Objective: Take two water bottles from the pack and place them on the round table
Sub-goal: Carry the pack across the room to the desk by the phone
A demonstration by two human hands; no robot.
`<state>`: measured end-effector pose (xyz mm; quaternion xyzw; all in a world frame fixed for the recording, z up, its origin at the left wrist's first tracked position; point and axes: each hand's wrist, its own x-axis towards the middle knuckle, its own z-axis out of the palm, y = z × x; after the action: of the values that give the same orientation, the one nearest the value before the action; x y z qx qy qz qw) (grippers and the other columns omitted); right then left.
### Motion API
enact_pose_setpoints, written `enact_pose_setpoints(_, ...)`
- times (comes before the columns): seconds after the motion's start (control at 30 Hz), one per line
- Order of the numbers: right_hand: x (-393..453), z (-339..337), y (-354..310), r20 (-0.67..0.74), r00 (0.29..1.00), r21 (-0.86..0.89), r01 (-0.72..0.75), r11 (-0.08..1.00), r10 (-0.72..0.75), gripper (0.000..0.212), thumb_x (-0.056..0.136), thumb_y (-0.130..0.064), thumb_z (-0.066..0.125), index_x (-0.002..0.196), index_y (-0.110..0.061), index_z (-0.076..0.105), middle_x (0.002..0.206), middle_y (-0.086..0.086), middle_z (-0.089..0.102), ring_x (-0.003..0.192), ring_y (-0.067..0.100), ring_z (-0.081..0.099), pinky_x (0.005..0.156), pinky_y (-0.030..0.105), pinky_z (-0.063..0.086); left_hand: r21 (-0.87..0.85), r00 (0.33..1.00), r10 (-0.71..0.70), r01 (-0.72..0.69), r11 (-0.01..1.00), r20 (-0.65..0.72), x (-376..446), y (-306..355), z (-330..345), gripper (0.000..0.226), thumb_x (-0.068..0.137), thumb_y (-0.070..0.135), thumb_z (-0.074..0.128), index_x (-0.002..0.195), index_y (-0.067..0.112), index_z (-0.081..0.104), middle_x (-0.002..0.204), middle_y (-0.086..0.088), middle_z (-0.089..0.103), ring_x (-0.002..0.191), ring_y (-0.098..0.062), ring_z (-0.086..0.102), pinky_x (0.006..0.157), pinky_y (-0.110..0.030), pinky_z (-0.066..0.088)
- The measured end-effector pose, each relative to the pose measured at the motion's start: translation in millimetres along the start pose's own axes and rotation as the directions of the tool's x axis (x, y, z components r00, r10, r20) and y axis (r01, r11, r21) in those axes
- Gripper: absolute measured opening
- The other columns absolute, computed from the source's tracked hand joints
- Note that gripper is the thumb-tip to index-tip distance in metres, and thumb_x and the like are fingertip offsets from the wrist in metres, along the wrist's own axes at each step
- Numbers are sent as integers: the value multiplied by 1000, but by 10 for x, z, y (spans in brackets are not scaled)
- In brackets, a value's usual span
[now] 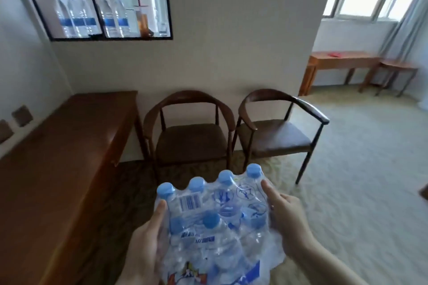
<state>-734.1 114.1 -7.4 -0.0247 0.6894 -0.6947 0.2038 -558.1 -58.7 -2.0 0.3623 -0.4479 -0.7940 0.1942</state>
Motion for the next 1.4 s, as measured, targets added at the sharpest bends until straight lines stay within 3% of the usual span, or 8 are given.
enact_pose_setpoints(0.23, 830, -1035, -221, -278, 961, 6, 2, 1000, 0, 66, 84, -48, 67, 29, -18, 45, 33, -9, 42, 26, 6, 37, 29, 16, 30, 51, 965, -123, 114, 992, 233, 930, -237, 1326, 57, 81, 57, 62, 106, 9, 80, 121, -21, 62, 111, -35, 57, 95, -48, 40)
enact_pose_setpoints(0.37, 1316, -1445, -331, -439, 899, 43, 8, 999, 12, 62, 85, -39, 70, 30, -16, 52, 30, -8, 46, 23, 4, 39, 28, 14, 29, 118, 909, -162, 125, 985, 383, 1610, -325, 2050, 64, 74, 57, 68, 109, 3, 78, 122, -23, 48, 73, -32, 58, 68, -40, 49)
enact_pose_setpoints(0.5, 1732, -1845, -449, -588, 806, 96, -7, 995, 63, 64, 87, -42, 66, 28, -17, 57, 29, -8, 43, 24, 2, 36, 38, 24, 28, 141, 819, -221, 172, 975, 530, 2206, -417, 2880, 67, 76, 52, 70, 117, -2, 72, 126, -23, 60, 117, -40, 53, 106, -52, 32)
enact_pose_setpoints(0.73, 2293, -2777, -788, -786, 617, 95, 48, 994, 45, 58, 87, -42, 65, 38, -21, 43, 33, -7, 36, 32, 10, 30, 43, 29, 26, 345, 664, -368, 173, 922, 651, 2790, -610, 4453, 68, 77, 54, 71, 114, -4, 72, 118, -29, 56, 107, -43, 47, 96, -65, 36)
enact_pose_setpoints(0.87, 2687, -3487, -878, -852, 521, 89, 46, 995, 52, 53, 85, -45, 66, 46, -19, 42, 36, -5, 32, 37, 14, 28, 47, 31, 25, 377, 590, -390, 153, 914, 707, 2938, -913, 5345, 79, 65, 64, 79, 104, -2, 61, 115, -16, 39, 102, -35, 31, 85, -49, 25)
enact_pose_setpoints(1.07, 3344, -4466, -1114, -862, 503, 82, 7, 997, 67, 54, 83, -47, 66, 51, -22, 31, 44, -2, 26, 42, 15, 22, 47, 30, 21, 375, 551, -423, 205, 904, 719, 3162, -1337, 6505, 107, 58, 68, 83, 127, -9, 56, 122, -12, 39, 107, -32, 30, 85, -49, 24)
enact_pose_setpoints(1.2, 3818, -4926, -1336, -866, 496, 74, 10, 997, 60, 51, 82, -49, 67, 54, -23, 33, 48, -1, 28, 45, 16, 24, 48, 31, 23, 359, 589, -417, 219, 907, 692, 3330, -1406, 7104, 71, 75, 58, 76, 109, -3, 65, 122, -15, 49, 104, -37, 45, 86, -50, 36)
enact_pose_setpoints(1.4, 4805, -5444, -1543, -852, 517, 107, 17, 994, 83, 52, 80, -49, 67, 50, -26, 32, 39, -7, 28, 37, 12, 24, 46, 29, 22, 412, 602, -440, 195, 890, 666, 3956, -1484, 8039, 63, 84, 52, 67, 114, -4, 72, 123, -19, 58, 106, -39, 53, 98, -57, 42)
